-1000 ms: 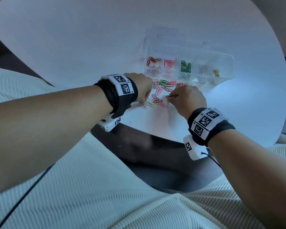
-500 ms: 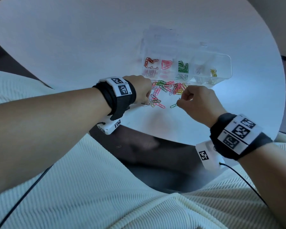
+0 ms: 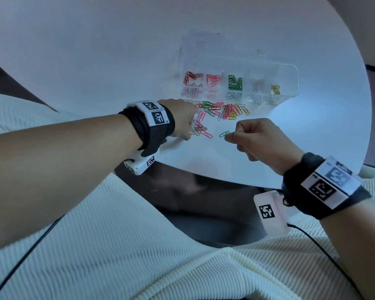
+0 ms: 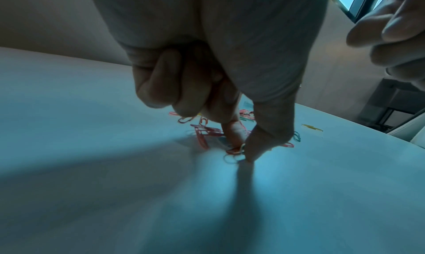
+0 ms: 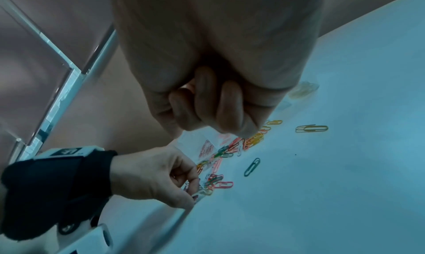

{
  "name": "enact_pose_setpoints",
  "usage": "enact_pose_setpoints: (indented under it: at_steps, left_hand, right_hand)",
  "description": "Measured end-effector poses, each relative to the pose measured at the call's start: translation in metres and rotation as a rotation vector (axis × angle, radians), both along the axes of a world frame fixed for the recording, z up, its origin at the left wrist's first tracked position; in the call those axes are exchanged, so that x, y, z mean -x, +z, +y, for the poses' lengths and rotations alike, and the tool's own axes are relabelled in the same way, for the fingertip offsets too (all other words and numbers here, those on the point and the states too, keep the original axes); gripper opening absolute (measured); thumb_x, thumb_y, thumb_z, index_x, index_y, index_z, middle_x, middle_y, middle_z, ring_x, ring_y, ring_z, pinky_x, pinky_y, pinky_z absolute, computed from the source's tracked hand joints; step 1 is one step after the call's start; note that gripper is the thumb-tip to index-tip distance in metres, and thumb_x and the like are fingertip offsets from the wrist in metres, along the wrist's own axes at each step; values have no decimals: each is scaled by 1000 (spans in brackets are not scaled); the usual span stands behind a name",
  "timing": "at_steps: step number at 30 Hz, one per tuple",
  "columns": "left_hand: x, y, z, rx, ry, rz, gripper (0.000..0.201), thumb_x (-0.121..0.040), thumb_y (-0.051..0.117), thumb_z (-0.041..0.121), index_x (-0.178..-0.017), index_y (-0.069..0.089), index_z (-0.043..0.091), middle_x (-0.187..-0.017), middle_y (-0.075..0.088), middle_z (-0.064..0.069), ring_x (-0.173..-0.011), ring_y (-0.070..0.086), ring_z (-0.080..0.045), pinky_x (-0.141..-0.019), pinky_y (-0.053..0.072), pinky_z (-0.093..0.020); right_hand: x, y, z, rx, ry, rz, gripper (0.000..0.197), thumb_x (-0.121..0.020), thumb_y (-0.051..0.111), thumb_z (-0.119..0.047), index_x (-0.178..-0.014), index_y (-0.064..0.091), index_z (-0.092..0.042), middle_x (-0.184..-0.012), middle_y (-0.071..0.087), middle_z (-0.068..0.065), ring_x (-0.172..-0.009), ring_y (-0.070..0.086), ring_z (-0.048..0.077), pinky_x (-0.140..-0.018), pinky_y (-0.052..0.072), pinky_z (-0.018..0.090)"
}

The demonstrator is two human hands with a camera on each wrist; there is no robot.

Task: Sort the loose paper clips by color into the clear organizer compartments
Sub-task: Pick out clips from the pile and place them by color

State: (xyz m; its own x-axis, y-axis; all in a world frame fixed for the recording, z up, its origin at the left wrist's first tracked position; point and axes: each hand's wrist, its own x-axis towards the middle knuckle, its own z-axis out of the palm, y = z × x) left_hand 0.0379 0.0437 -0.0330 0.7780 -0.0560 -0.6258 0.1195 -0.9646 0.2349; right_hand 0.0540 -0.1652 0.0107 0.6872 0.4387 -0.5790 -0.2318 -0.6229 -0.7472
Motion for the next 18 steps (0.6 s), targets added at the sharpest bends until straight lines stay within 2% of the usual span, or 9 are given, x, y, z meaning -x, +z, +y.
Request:
enact_pose_setpoints:
  at_steps: [2,6,11,14,18]
  left_hand:
    - [0,0,1,-1,0,5,14,-71,67,28,-70,58,18,-71,60,0,-62,52,-22,-56,40,-28]
    - [-1,6,2,58,32,-32,15,-73,68,32,-72,61,18,-77,66,1,-66,57,-20,-56,41,-25]
    - [-6,17,-1,237,95,-103,8,-72,71,22,-71,63,21,-76,65,6,-71,57,-13,-57,42,-22]
    - [-6,19,-4,293,105,-112,8,-74,75,16,-79,68,17,-74,66,7,-70,59,-11,-56,44,-19]
    - [-4,20,-3,351,143,-95,28,-71,83,22,-93,67,17,-79,66,2,-71,60,-14,-62,46,-22]
  right_hand:
    - [0,-3,2,27,23,2,50,-86,67,-17,-46,38,-19,-41,39,-9,-48,28,18,-47,26,24]
    - [-2,-7,5,42,7,11,49,-86,66,-16,-48,36,-19,-43,40,-7,-44,27,15,-46,26,23]
    - [-1,-9,3,59,13,3,46,-86,66,-16,-51,36,-18,-47,42,-3,-41,27,13,-45,26,22]
    - [-2,-11,4,57,12,9,47,-86,66,-16,-49,36,-19,-47,42,-3,-40,27,13,-44,26,22]
    - [-1,-12,5,65,16,7,46,-86,66,-16,-50,37,-18,-49,44,-1,-40,28,13,-44,27,21]
